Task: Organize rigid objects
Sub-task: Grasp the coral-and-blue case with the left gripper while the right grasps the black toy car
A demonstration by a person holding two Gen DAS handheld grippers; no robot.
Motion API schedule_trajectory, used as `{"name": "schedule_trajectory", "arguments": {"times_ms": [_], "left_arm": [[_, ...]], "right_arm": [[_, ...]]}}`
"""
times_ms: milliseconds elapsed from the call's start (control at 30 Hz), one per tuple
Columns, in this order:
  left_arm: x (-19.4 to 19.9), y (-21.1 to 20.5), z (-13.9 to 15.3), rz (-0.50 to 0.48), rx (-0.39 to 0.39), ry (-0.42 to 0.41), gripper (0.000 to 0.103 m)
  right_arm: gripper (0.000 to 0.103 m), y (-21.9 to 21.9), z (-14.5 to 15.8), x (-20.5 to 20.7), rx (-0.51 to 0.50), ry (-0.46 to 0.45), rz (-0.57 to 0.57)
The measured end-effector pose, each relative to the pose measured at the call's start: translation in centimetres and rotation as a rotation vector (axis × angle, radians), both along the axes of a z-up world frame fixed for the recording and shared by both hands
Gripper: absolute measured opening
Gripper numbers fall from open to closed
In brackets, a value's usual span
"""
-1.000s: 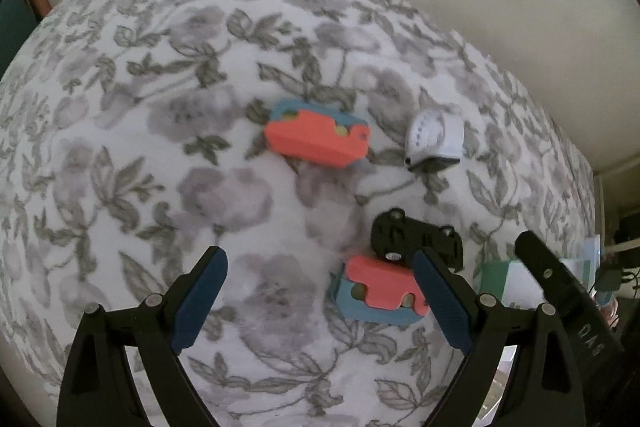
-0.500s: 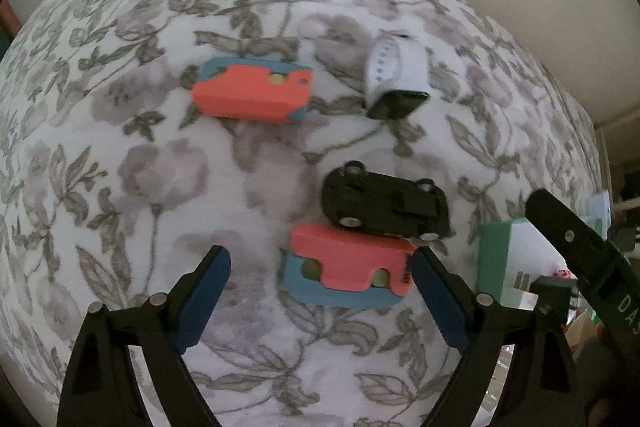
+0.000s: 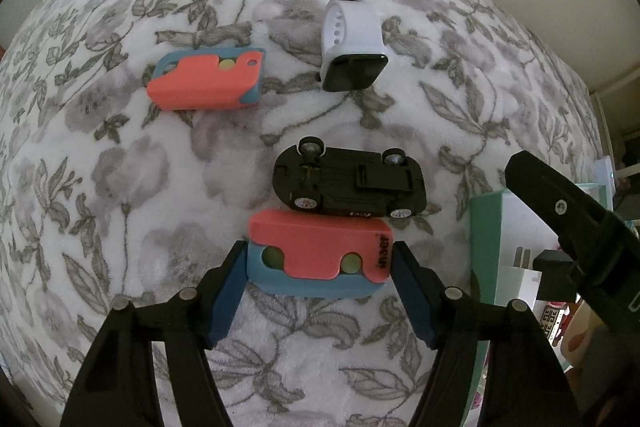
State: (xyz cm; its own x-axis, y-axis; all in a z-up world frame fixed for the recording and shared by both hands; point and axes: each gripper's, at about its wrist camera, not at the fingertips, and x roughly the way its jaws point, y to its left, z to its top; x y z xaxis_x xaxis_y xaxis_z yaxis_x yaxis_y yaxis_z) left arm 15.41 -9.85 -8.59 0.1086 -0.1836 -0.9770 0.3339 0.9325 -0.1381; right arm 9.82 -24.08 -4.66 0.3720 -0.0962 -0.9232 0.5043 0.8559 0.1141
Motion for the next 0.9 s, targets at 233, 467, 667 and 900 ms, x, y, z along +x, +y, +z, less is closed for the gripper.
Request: {"name": "schedule_trajectory", "arguments": {"times_ms": [233, 467, 667, 900], "left_arm": [[0.2, 1.9, -0.1, 0.026, -0.028, 0.009, 0.072], [1.9, 6.7, -0.2, 0.153, -0.01, -0.002, 0.072], [3.2, 12.2, -0.1, 0.311, 0.028, -0.023, 0.071], [3.7, 15.6, -0.2, 0.411, 0.032, -0.031, 0.071]], "right_arm": [[0.103, 0.2, 0.0, 0.1, -0.003, -0.002, 0.012], [0.103, 1.6, 0.3, 0.7, 0.006, -0.037, 0.062], [0.103, 4.2, 0.1, 1.6, 0.046, -0.065, 0.134], [0.103, 7.3, -0.8, 2.6, 0.078, -0.087, 0.208]]}}
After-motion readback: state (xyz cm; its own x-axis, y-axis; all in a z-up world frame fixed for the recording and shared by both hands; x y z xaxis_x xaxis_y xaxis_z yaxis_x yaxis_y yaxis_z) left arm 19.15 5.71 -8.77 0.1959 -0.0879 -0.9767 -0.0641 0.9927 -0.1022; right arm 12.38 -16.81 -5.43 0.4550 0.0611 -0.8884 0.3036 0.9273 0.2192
